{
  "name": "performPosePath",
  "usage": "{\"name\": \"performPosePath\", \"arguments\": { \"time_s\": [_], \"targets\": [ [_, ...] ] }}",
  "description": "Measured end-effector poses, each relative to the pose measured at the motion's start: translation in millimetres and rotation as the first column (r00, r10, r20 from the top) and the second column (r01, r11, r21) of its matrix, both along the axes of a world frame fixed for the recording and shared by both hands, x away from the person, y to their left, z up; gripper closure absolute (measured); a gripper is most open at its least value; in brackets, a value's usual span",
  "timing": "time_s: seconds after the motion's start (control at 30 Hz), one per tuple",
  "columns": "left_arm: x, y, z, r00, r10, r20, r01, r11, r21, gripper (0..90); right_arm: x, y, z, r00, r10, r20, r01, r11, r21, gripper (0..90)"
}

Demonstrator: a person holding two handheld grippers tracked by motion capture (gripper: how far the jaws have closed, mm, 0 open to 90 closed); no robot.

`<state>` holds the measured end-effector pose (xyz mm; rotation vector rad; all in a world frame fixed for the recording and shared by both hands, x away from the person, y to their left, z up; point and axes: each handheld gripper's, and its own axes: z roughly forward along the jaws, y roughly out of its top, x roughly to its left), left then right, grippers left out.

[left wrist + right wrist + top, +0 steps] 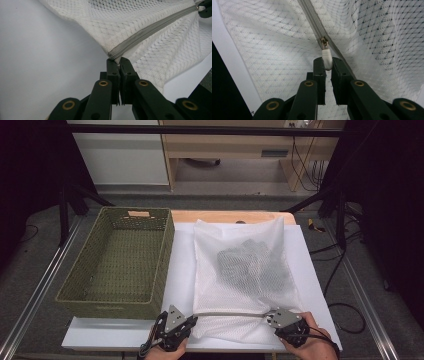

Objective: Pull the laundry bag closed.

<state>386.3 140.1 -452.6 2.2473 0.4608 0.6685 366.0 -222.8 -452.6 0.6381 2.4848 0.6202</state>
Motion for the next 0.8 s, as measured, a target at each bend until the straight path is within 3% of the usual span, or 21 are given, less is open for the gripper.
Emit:
{"name": "performPosePath", "arguments": {
  "time_s": [0.8],
  "targets": [
    [0.6,5.4,2.0,1.0,0.008,-0.003,-0.008,1.0,-0.001,88.1,-2.9,-15.1,0.1,0.9999,-0.013,-0.007,0.013,1.0,-0.001,82.1]
  ]
}}
